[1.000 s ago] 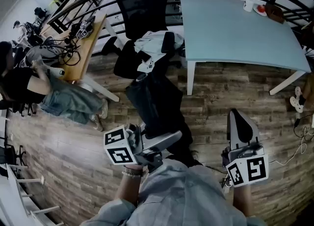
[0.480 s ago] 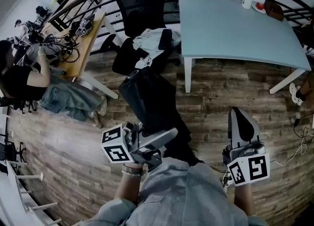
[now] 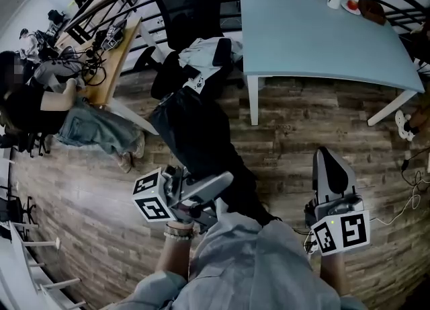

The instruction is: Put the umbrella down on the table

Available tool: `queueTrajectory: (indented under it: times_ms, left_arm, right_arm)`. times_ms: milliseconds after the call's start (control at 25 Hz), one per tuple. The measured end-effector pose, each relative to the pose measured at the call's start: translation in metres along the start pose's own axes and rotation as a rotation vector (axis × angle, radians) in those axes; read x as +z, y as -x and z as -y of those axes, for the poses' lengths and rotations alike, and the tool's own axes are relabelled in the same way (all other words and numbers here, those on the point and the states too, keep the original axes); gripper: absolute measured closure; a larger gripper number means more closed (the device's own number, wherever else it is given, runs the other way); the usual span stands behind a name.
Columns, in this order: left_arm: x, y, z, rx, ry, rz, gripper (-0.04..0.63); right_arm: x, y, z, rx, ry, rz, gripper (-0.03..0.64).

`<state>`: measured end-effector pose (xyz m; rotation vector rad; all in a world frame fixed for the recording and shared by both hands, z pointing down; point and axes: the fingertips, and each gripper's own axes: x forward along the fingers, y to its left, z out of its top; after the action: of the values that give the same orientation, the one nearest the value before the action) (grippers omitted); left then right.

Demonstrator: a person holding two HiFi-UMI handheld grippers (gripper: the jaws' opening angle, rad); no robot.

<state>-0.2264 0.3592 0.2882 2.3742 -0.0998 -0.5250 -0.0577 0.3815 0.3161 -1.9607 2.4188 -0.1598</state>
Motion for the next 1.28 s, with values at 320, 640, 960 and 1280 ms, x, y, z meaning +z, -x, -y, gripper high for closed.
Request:
queueTrajectory:
  times_ms: [320,640,960,1280]
  left_arm:
    - [0.007,-0.005,-0.01,-0.03,0.016,0.022,0.319]
    - [0.021,-0.021,-0.036,-0.061,0.051,0.048,0.319]
    - [0.044,-0.045,-0.061,-0.108,0.054,0.047,0.319]
    - [0.078,-0.066,-0.099,-0.144,0.071,0.055,0.319]
  right_arm:
    - [-0.008,-0.004,0.008,-0.025,-0.008,-0.02,0.626]
    - [-0.007,-0.026,0.022,-0.028,0.002,-0.031,0.626]
    - [-0.003,-0.063,0.041,-0.039,0.019,-0.038,0.626]
    - [0.004,-0.116,0.062,-0.041,0.013,-0.048,0.626]
